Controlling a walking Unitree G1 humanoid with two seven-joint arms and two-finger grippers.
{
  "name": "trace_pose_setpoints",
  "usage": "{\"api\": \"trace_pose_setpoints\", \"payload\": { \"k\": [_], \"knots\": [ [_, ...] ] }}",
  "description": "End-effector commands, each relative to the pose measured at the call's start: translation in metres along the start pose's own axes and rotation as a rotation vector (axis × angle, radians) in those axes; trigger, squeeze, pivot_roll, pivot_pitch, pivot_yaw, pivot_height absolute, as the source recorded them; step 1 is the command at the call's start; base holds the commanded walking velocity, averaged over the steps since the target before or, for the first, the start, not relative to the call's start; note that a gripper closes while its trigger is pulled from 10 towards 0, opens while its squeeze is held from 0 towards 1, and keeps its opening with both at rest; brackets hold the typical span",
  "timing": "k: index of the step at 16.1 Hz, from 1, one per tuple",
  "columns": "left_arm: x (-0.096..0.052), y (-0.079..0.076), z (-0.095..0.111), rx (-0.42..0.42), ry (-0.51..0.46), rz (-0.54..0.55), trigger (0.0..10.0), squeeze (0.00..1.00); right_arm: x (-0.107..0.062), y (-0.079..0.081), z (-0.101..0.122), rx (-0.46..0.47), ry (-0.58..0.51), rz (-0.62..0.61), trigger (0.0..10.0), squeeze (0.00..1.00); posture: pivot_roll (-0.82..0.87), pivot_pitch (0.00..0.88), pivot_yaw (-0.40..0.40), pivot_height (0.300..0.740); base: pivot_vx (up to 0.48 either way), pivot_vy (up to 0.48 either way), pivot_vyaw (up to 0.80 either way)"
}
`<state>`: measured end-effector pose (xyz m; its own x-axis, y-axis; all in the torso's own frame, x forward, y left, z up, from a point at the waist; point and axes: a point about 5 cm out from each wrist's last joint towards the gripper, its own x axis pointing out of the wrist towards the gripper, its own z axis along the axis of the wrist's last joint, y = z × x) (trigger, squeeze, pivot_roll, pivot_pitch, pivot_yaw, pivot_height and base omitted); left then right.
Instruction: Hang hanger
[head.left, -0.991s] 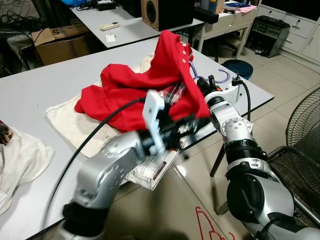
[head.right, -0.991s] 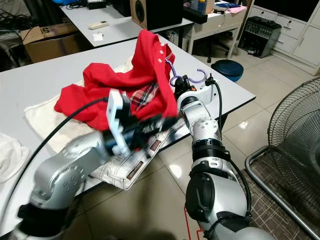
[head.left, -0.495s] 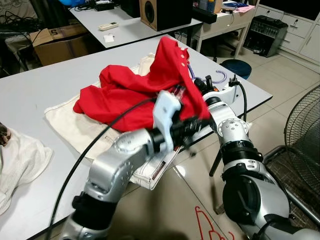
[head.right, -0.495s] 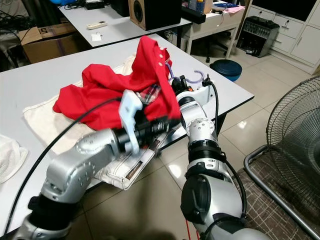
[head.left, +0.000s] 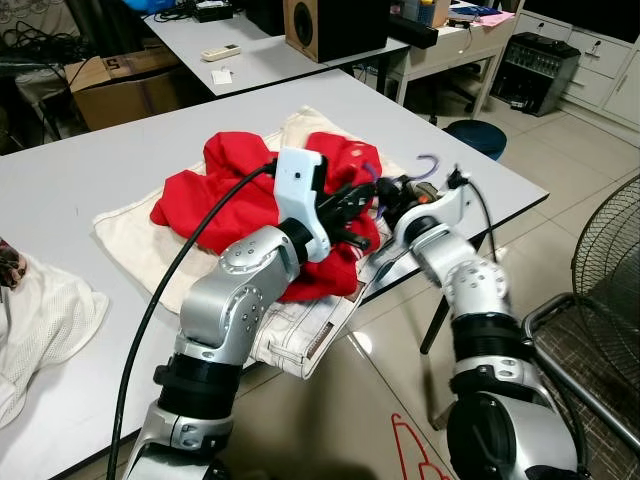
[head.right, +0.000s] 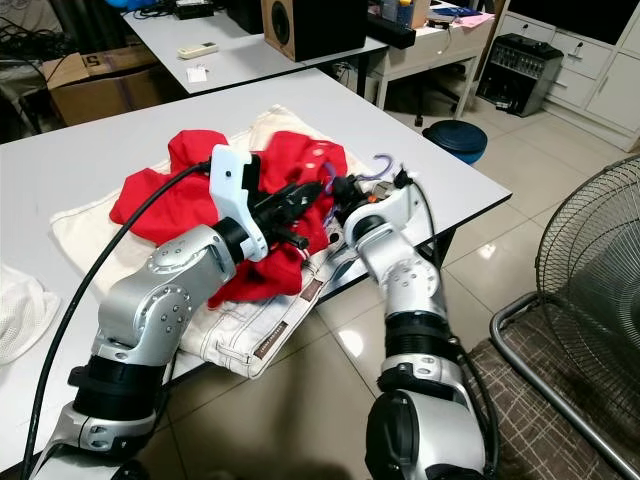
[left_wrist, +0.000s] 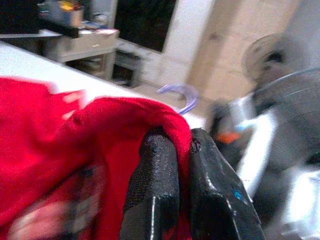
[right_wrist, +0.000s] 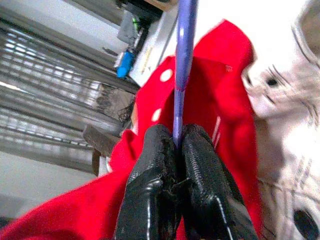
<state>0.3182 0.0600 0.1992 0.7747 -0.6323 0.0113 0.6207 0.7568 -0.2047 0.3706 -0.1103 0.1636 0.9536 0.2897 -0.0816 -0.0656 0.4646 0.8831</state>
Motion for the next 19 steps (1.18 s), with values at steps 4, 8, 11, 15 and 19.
{"api": "trace_pose_setpoints", "payload": {
  "k": [4, 8, 11, 15, 19],
  "knots": [
    [-0.014, -0.004, 0.017, 0.023, -0.083, -0.118, 3.3, 0.00, -0.013, -0.011, 0.013, 0.040, -0.026, -0.032, 10.0, 0.00, 0.03, 0.000, 0.032, 0.740, 0.000, 0.000, 0.00],
    [-0.028, -0.024, 0.010, 0.074, -0.050, -0.287, 10.0, 0.18, -0.015, -0.013, 0.012, 0.050, -0.014, -0.027, 10.0, 0.00, 0.04, 0.000, 0.023, 0.740, 0.000, 0.000, 0.00],
    [-0.029, -0.015, 0.016, 0.035, -0.063, -0.257, 10.0, 1.00, -0.015, -0.010, 0.011, 0.031, 0.002, -0.015, 10.0, 0.00, 0.04, 0.000, 0.016, 0.740, 0.000, 0.000, 0.00],
    [-0.038, -0.010, 0.036, -0.002, -0.172, -0.305, 10.0, 1.00, -0.016, -0.013, 0.013, -0.041, -0.003, -0.019, 10.0, 0.00, 0.04, 0.000, 0.016, 0.740, 0.000, 0.000, 0.00],
    [-0.046, -0.013, 0.036, 0.010, -0.156, -0.392, 10.0, 1.00, -0.017, -0.014, 0.016, -0.052, -0.012, -0.017, 10.0, 0.00, 0.04, 0.000, 0.016, 0.740, 0.000, 0.000, 0.00]
  ]
}}
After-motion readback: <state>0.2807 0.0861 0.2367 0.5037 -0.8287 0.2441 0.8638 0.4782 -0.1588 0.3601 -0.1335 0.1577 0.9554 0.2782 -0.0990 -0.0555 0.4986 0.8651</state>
